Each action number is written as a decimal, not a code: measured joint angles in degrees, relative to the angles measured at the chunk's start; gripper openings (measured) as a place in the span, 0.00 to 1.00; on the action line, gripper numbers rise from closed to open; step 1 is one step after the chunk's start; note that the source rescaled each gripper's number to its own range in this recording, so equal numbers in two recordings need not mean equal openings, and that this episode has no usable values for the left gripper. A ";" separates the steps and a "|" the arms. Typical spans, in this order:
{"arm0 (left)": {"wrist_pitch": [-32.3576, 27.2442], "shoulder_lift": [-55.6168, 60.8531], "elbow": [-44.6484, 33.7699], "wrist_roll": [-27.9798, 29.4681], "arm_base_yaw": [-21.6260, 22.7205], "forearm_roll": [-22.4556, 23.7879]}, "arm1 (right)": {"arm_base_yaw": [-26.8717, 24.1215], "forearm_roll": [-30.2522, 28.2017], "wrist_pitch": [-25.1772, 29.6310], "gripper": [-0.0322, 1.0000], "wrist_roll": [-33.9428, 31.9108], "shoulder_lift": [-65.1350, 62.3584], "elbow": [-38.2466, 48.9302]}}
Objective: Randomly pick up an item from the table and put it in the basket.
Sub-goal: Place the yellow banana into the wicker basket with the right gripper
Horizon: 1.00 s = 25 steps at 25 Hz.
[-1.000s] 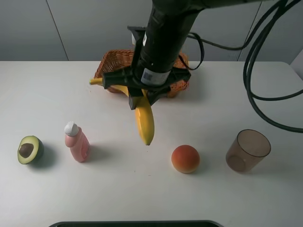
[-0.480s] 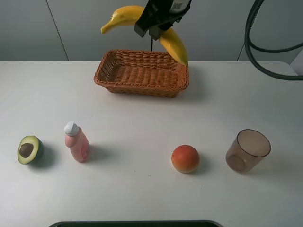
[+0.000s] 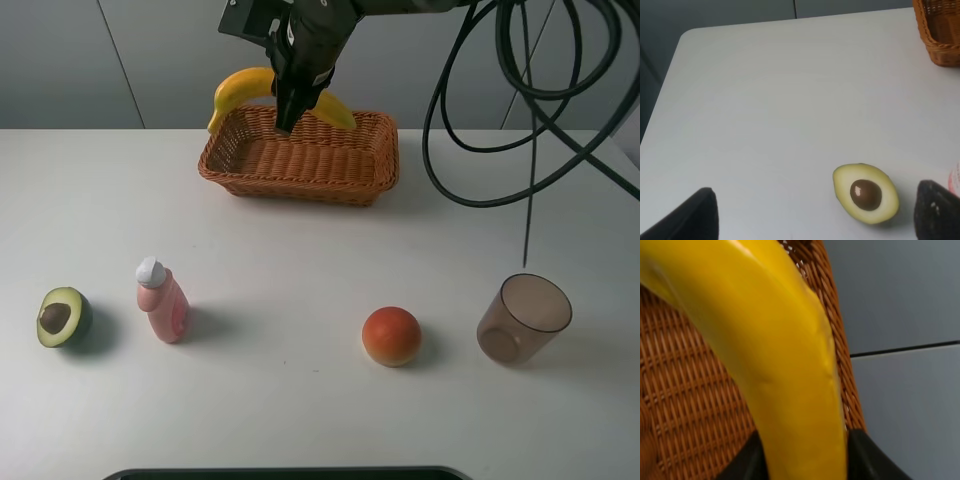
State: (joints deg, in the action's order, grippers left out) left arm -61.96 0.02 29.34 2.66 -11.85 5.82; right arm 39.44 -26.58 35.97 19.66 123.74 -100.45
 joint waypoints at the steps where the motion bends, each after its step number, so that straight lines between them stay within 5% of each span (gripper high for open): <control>1: 0.00 0.00 0.00 0.00 0.00 0.00 | 0.00 -0.29 -0.11 0.04 0.00 1.58 -1.54; 22: 0.00 0.00 0.00 0.00 0.00 0.00 | -0.54 -4.14 2.32 0.04 -5.58 11.81 -5.75; 23: 0.00 0.00 0.00 0.00 0.00 0.00 | -0.54 -4.41 2.57 0.10 -6.03 11.81 -5.75; 25: 0.00 0.00 0.00 0.00 0.00 0.00 | -0.54 -4.64 2.56 0.38 -6.87 11.81 -5.75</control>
State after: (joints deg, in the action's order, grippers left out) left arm -61.96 0.02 29.34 2.66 -11.85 5.82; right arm 38.89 -31.22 38.53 12.79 135.55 -106.20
